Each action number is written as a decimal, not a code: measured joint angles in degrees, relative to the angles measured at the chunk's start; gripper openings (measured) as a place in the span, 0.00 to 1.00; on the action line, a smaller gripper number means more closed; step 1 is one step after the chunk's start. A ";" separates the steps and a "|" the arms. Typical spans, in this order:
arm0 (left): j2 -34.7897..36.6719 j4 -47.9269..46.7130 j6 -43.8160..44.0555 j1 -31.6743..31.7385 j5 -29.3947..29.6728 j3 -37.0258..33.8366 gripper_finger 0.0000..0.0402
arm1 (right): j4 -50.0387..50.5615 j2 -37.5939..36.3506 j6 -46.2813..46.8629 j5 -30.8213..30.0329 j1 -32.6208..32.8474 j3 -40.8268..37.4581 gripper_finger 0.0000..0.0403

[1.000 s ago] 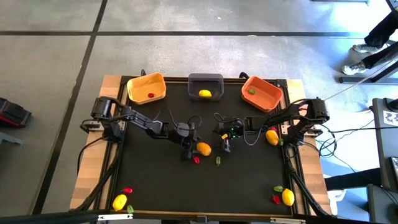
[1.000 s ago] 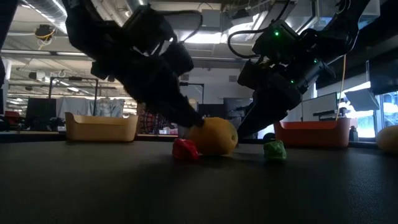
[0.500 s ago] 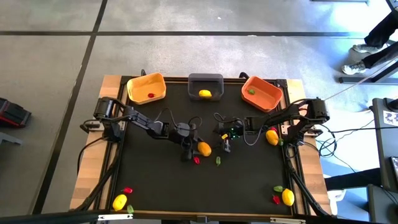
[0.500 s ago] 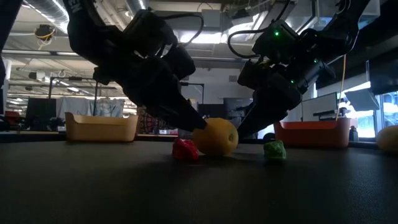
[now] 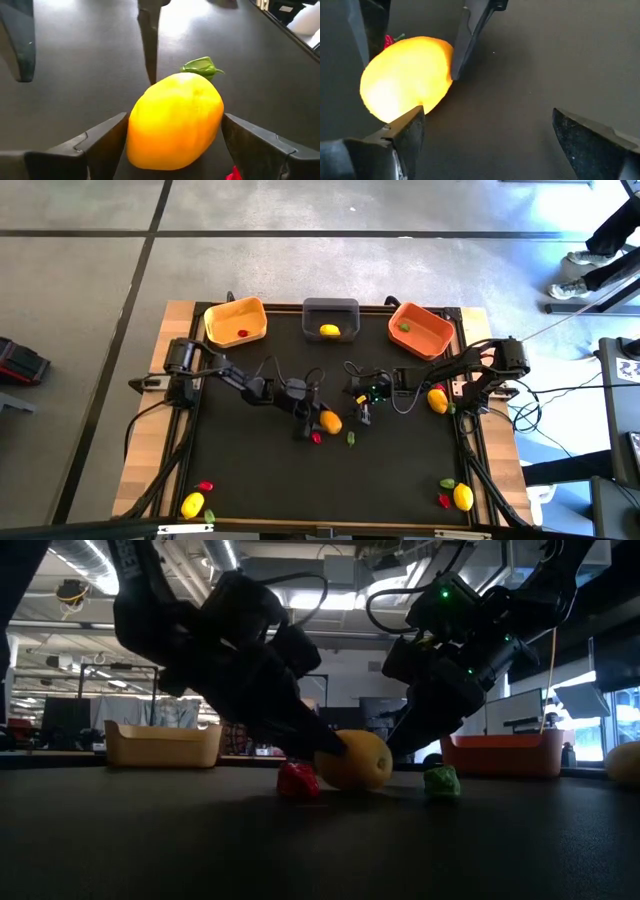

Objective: Sort produce into baskets
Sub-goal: Put the yellow lemon into the black bin

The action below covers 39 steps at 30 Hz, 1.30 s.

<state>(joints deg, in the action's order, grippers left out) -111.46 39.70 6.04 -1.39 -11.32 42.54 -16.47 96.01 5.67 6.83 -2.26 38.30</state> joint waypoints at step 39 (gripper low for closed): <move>11.52 -12.11 1.05 2.43 5.23 0.15 0.51 | -0.08 0.00 1.54 -6.27 0.00 -0.04 0.92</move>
<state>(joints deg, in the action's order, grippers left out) -99.94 27.59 7.09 1.04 -6.09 42.70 -16.55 96.01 7.21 0.56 -2.26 38.26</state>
